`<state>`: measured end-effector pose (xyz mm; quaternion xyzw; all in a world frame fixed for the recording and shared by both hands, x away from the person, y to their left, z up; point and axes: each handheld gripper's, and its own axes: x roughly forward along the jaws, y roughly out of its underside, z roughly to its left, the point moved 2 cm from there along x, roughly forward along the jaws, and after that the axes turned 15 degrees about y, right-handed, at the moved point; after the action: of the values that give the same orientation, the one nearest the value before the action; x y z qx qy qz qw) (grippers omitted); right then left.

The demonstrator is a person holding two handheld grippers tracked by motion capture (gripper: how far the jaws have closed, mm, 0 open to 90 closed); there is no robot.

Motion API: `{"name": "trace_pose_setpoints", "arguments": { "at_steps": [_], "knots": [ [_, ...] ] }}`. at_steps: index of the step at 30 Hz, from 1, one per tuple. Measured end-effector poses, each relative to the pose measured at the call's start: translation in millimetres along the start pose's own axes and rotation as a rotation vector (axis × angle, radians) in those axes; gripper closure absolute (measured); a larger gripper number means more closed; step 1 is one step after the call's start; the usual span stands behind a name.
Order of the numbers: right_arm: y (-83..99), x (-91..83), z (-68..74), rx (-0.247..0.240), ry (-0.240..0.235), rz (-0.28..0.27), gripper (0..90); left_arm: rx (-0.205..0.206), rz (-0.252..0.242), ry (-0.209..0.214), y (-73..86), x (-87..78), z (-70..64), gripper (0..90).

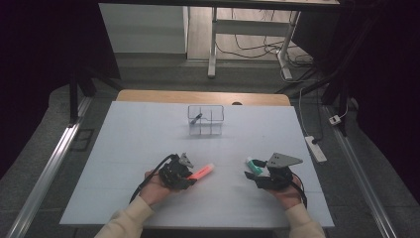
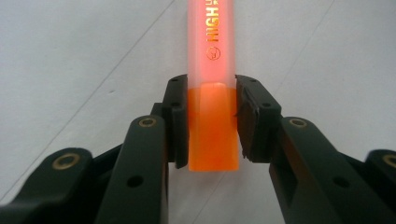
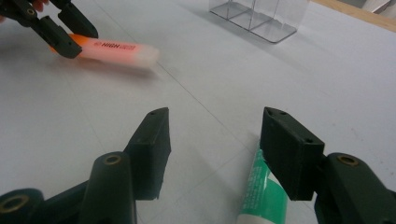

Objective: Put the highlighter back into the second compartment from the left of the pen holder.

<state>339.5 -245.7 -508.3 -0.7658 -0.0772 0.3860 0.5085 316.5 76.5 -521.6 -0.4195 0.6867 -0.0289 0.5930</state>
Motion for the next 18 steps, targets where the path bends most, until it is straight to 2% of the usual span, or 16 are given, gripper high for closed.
{"name": "trace_pose_setpoints", "arguments": {
  "at_steps": [14,18],
  "knots": [
    [-0.1,1.5,2.3,-0.007,-0.004,0.005,42.1,0.008,-0.034,0.009,6.5,-21.8,6.6,66.2],
    [-0.4,2.0,3.3,-0.004,-0.017,0.000,42.1,0.010,-0.039,0.009,7.7,-26.0,6.9,66.3]
  ]
}}
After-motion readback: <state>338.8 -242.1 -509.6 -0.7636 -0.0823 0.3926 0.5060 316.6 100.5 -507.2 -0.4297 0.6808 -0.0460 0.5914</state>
